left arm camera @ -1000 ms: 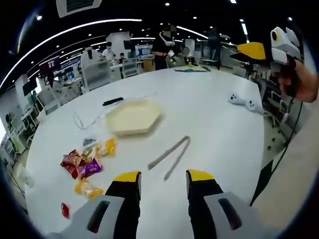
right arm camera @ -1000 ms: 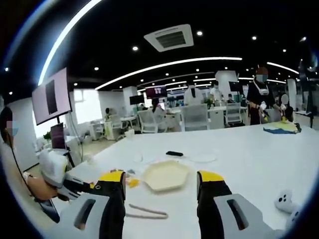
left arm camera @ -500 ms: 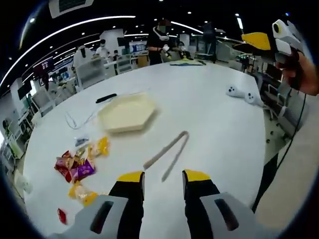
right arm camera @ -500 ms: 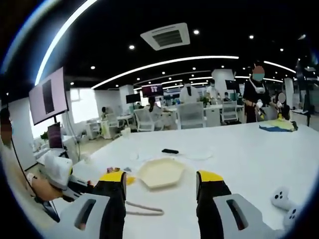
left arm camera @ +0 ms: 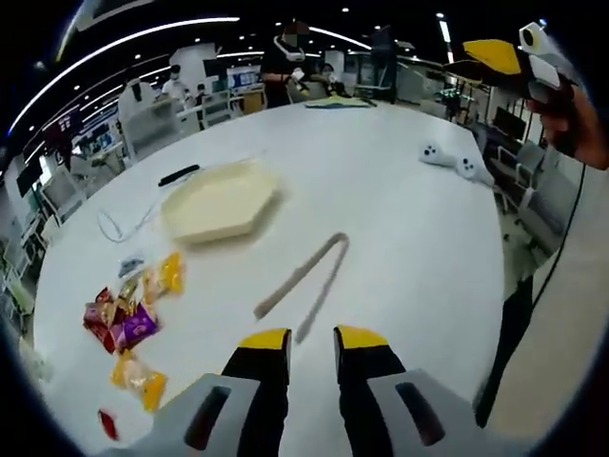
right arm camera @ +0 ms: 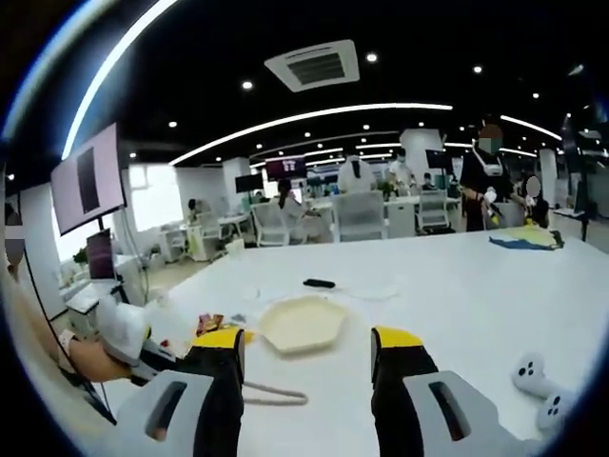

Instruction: Place the target food into the container with the food tongs after gripping and lifting it, then release it inside without dropping or visibly crushing the food.

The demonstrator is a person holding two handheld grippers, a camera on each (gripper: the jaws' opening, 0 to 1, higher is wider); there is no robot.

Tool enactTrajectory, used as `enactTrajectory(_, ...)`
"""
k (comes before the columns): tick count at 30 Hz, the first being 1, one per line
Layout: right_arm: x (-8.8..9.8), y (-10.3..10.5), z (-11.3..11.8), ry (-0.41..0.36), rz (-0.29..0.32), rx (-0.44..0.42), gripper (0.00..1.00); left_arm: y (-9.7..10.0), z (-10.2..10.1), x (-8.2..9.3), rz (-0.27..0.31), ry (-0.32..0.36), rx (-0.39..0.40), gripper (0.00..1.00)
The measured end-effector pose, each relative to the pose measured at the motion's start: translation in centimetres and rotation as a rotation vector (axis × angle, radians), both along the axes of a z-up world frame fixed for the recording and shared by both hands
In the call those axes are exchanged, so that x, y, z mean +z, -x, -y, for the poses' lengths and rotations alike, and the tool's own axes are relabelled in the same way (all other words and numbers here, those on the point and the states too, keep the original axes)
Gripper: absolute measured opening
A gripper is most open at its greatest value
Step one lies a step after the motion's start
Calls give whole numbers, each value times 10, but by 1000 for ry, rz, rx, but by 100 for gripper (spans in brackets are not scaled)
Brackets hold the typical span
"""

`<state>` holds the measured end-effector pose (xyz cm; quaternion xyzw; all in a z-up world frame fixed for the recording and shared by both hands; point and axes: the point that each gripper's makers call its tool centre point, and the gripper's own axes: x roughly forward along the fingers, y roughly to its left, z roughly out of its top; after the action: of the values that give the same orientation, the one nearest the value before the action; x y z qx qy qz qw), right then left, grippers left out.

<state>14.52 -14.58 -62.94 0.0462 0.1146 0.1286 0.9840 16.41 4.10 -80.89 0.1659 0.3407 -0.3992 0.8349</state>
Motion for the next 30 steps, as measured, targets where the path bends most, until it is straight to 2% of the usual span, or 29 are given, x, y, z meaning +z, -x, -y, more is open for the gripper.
enactTrajectory(13,-1,5,0,14,-23,13,52,-9,11,-18,-12,-18,-13,13)
enactTrajectory(23,-2,20,17,25,-35,-44,52,-12,19,-31,-16,-54,-36,12)
enactTrajectory(25,-1,24,20,28,-35,-52,52,-16,17,-32,25,-87,-49,10)
enactTrajectory(30,-2,31,25,32,-44,-67,52,-18,15,-36,44,-114,-66,7)
